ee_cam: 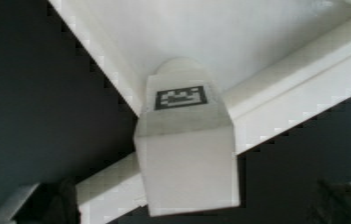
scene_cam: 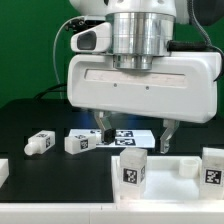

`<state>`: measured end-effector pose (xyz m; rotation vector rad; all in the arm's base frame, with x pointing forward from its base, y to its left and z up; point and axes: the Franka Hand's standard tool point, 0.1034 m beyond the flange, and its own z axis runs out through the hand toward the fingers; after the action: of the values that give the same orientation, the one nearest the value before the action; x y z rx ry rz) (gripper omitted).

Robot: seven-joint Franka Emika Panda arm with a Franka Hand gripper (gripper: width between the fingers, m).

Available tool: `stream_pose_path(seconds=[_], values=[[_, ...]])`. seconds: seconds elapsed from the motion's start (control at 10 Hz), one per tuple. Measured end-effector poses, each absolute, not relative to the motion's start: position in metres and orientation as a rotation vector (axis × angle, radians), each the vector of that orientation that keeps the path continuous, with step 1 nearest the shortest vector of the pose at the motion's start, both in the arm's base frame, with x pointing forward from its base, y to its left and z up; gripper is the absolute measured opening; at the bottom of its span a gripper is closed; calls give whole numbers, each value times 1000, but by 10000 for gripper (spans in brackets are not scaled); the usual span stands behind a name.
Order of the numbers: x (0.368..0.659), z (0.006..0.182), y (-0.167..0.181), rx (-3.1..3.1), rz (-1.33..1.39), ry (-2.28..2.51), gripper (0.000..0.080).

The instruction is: Assemble square table

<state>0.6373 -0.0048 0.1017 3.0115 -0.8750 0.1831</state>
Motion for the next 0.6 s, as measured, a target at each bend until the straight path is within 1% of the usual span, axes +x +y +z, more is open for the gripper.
stream_pose_path(seconds=[0.6], values=[[637, 101, -5, 3016, 182, -855, 649]])
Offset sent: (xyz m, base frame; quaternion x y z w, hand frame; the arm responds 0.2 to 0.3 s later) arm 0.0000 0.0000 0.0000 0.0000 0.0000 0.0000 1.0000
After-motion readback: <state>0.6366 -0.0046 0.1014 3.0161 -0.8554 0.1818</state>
